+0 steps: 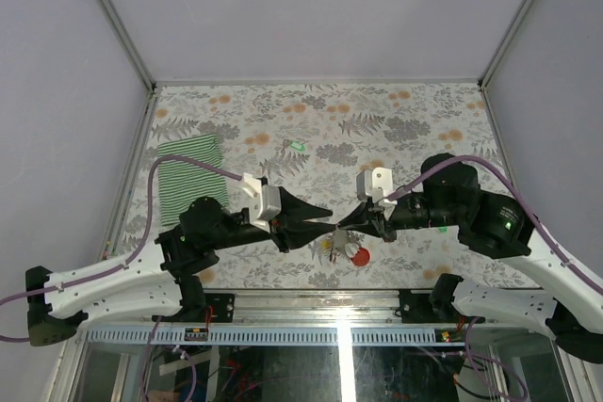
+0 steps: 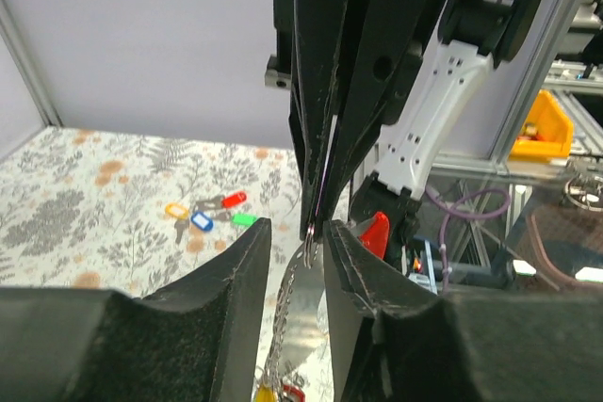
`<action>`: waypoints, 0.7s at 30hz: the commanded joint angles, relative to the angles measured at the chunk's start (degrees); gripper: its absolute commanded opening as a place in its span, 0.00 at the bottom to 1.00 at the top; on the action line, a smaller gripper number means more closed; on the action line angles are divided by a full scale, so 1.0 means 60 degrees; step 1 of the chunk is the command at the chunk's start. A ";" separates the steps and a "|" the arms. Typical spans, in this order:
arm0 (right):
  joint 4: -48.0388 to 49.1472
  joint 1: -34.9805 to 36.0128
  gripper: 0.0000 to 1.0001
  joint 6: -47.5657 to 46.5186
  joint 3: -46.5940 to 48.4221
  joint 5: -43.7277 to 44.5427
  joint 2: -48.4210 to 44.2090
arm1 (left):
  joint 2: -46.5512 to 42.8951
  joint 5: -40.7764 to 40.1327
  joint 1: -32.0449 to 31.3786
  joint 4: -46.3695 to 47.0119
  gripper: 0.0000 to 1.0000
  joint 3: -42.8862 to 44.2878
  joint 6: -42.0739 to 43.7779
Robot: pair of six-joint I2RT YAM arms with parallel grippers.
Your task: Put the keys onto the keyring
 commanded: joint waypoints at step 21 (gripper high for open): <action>0.0089 0.0051 0.00 0.3542 0.1128 0.7861 0.0722 | 0.0476 -0.5604 -0.0144 0.1523 0.66 -0.0919 -0.1530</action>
